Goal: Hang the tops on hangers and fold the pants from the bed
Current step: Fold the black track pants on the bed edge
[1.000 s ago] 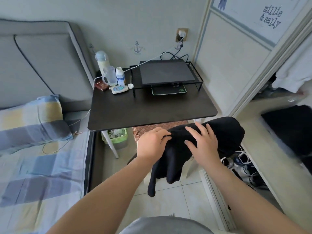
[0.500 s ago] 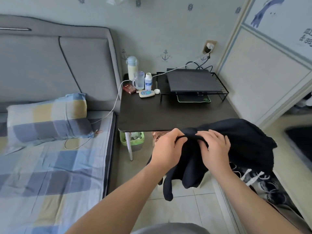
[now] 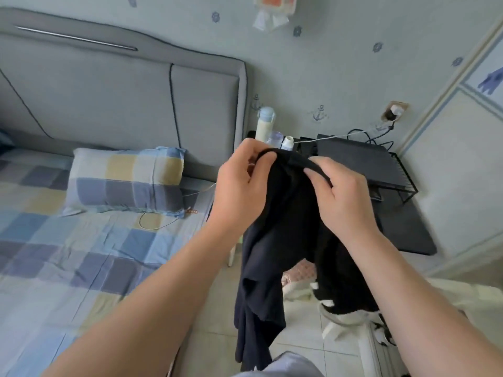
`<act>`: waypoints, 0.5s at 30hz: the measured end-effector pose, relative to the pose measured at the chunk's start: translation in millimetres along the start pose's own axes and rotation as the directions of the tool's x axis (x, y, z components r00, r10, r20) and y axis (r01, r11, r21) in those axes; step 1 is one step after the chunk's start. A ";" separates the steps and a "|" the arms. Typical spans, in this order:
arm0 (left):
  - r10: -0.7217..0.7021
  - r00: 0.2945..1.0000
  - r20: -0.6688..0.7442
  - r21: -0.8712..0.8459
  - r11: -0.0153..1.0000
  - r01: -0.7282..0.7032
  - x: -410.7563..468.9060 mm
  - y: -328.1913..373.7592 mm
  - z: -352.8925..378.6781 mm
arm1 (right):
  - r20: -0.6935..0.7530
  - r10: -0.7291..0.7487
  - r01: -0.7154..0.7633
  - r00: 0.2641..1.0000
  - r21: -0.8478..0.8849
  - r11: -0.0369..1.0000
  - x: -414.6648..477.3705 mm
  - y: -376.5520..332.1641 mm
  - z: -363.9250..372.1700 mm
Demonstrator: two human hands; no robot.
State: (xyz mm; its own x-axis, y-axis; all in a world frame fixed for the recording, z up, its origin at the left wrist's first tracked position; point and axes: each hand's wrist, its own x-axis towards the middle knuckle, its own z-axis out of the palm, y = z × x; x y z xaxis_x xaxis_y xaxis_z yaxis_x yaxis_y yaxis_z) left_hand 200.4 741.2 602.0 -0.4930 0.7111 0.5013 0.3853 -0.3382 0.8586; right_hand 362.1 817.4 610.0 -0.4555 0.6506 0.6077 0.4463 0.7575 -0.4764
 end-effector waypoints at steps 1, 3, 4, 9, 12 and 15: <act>-0.007 0.999 -0.035 0.002 1.000 0.007 2.6 -5.2 -13.4 | 0.027 -0.013 0.012 1.000 0.047 0.999 8.1 -7.1 12.9; -0.024 0.993 -0.118 0.011 1.000 0.025 2.5 -16.6 -39.5 | 0.080 -0.041 0.030 0.996 0.133 0.991 18.8 -22.6 40.4; -0.033 0.986 -0.163 0.024 0.999 0.037 1.7 -22.0 -52.5 | 0.104 -0.055 0.036 0.993 0.179 0.983 24.4 -31.6 54.7; -0.142 0.922 -0.360 0.059 0.983 0.174 -14.7 -47.6 -119.9 | 0.253 -0.186 0.063 0.949 0.427 0.902 50.8 -76.6 126.0; -0.217 0.890 -0.400 0.046 0.966 0.256 -29.1 -63.8 -156.7 | 0.295 -0.285 0.080 0.912 0.552 0.830 67.1 -103.7 167.2; -0.336 0.863 -0.378 0.051 0.923 0.382 -44.7 -79.1 -186.3 | 0.344 -0.376 0.066 0.861 0.656 0.752 88.6 -136.8 205.3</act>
State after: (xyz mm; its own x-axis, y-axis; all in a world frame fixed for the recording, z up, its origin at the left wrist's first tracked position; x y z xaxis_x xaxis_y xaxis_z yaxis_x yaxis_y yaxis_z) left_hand 46.7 621.3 531.7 -0.8496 0.4943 0.1841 0.2066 -0.0093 0.9784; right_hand 102.6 782.6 598.6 -0.8243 0.2941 0.4837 -0.1997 0.6484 -0.7346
